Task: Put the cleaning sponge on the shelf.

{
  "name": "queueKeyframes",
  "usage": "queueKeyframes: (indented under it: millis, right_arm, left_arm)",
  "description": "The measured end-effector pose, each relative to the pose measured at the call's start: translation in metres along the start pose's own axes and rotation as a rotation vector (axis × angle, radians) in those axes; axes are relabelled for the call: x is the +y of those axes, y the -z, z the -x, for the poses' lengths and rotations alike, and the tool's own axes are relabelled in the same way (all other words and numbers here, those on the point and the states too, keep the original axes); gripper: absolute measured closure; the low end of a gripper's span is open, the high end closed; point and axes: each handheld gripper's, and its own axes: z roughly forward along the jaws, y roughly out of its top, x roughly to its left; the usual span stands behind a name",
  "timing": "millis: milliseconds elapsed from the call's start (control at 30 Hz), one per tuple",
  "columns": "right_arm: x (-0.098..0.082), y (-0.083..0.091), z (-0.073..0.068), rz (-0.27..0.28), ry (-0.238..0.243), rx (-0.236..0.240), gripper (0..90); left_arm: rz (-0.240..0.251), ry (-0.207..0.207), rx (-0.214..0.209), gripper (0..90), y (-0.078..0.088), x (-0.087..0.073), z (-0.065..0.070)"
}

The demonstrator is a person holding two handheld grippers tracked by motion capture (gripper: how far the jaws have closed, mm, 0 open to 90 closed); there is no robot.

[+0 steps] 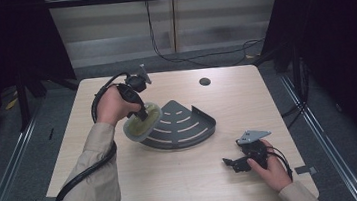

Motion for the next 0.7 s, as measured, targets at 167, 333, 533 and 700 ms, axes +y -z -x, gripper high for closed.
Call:
queueKeyframes:
  millis: [167, 333, 533, 700]
  right_arm:
    - [0.0, 0.0, 0.0, 0.001, -0.001, 0.002, 10.6]
    - [0.0, 0.0, 0.0, 0.001, -0.001, 0.002, 10.6]
    - [0.0, 0.0, 0.0, 0.0, 0.0, -0.001, 10.6]
    - [0.0, 0.0, 0.0, 0.0, 0.0, 0.0, 10.6]
  left_arm:
    - [0.003, -0.012, 0.004, 72.2, -0.002, 0.006, -0.001]
    - [0.002, -0.016, 0.006, 72.2, -0.004, 0.011, -0.001]
    - [0.007, -0.026, 0.003, 72.2, -0.008, 0.016, -0.003]
    - [0.012, -0.03, -0.007, 72.1, -0.01, 0.02, -0.006]
